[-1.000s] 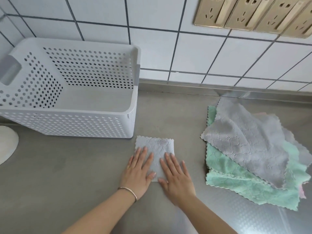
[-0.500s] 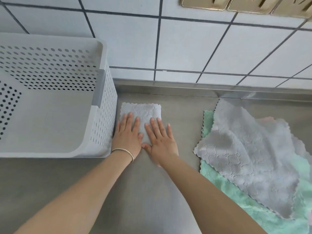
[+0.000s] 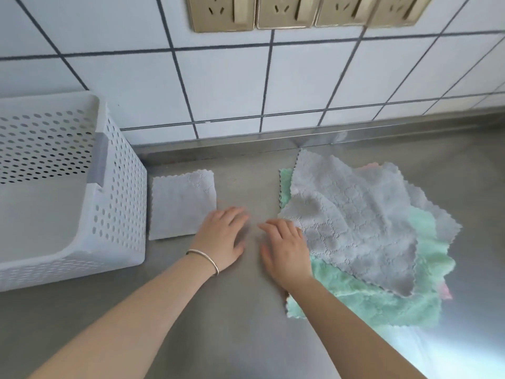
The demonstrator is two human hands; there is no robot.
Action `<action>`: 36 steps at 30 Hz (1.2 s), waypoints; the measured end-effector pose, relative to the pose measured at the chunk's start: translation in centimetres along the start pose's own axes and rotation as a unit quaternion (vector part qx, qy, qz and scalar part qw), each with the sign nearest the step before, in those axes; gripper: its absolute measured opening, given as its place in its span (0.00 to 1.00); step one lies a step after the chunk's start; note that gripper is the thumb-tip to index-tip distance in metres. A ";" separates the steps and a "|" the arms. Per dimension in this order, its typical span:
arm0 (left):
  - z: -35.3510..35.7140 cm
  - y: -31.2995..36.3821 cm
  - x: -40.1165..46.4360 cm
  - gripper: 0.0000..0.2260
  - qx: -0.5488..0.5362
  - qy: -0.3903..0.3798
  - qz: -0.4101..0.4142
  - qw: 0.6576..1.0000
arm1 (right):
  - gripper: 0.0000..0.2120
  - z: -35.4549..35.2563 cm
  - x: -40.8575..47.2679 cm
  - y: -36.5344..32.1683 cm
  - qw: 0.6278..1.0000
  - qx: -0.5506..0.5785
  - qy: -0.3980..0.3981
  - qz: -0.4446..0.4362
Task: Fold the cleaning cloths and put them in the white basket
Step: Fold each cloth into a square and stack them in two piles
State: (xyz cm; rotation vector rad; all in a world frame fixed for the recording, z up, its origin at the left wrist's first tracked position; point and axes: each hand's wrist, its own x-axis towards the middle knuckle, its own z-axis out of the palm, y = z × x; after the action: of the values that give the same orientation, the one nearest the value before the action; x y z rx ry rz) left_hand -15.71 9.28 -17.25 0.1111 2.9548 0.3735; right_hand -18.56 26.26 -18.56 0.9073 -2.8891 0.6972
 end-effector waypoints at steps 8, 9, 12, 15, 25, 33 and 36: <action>2.9 9.5 3.0 0.22 -0.082 -0.012 0.052 0.995 | 0.17 -3.5 -4.5 7.4 0.994 -0.043 -0.019 0.099; 3.2 9.9 3.6 0.23 -0.072 -0.009 0.057 0.996 | 0.16 -3.9 -4.4 7.8 0.993 -0.045 -0.020 0.104; 3.7 11.3 5.1 0.21 -0.008 -0.001 0.050 0.999 | 0.15 -4.6 -4.4 9.4 0.991 -0.055 -0.006 0.118; 3.4 13.2 6.7 0.08 0.026 0.036 0.059 0.997 | 0.14 -5.0 -4.7 12.0 0.989 -0.050 0.034 0.132; -4.6 16.3 9.6 0.18 -0.123 0.141 0.012 0.982 | 0.15 -15.1 -2.4 16.6 0.979 -0.091 0.063 0.171; -16.3 11.7 5.3 0.13 -0.126 0.248 0.004 0.961 | 0.13 -25.9 3.2 10.8 0.986 -0.098 -0.018 0.136; -19.3 7.7 2.1 0.12 -0.083 0.272 -0.028 0.958 | 0.15 -27.2 4.0 7.8 0.988 -0.097 -0.038 0.117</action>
State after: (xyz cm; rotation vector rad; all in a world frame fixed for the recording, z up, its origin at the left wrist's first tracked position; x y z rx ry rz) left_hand -20.60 12.28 2.87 -0.1167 3.4303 0.7497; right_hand -28.89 41.39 3.43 0.5905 -3.0939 0.3883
